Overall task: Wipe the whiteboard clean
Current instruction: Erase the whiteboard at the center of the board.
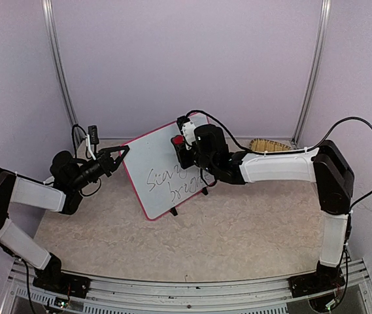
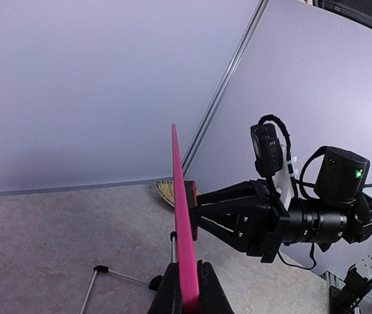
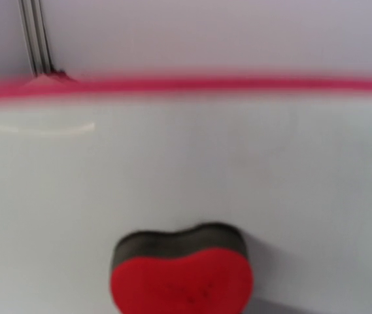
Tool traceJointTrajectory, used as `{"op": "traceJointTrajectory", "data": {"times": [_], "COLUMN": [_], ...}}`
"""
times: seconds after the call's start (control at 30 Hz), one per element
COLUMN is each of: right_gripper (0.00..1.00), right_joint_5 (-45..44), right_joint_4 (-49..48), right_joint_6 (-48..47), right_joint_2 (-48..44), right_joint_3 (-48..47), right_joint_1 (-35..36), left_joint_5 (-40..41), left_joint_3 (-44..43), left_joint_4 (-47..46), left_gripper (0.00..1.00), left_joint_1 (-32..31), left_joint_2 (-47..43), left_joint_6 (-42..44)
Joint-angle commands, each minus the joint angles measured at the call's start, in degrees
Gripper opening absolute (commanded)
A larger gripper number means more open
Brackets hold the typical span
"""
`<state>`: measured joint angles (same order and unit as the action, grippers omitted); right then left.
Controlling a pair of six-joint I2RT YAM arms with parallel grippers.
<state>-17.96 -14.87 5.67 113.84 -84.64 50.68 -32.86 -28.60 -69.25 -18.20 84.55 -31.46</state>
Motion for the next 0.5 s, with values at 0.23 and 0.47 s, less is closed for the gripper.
{"op": "traceJointTrajectory", "data": {"times": [0.23, 0.47], "right_gripper": [0.19, 0.18], "right_joint_5": [0.08, -0.47], "right_joint_4": [1.27, 0.7], "right_joint_6": [2.3, 2.72], "right_joint_2": [-1.26, -2.14], "right_joint_3": [8.96, 10.71], "right_joint_1": [-0.92, -0.88], "left_joint_5": [-7.47, -7.38], "left_joint_3": [-0.76, -0.72], "left_joint_4": [0.72, 1.11], "left_gripper": [0.0, 0.0], "left_joint_1": [-1.23, -1.23], "left_joint_2": [0.72, 0.36], "left_joint_6": [3.34, 3.39]}}
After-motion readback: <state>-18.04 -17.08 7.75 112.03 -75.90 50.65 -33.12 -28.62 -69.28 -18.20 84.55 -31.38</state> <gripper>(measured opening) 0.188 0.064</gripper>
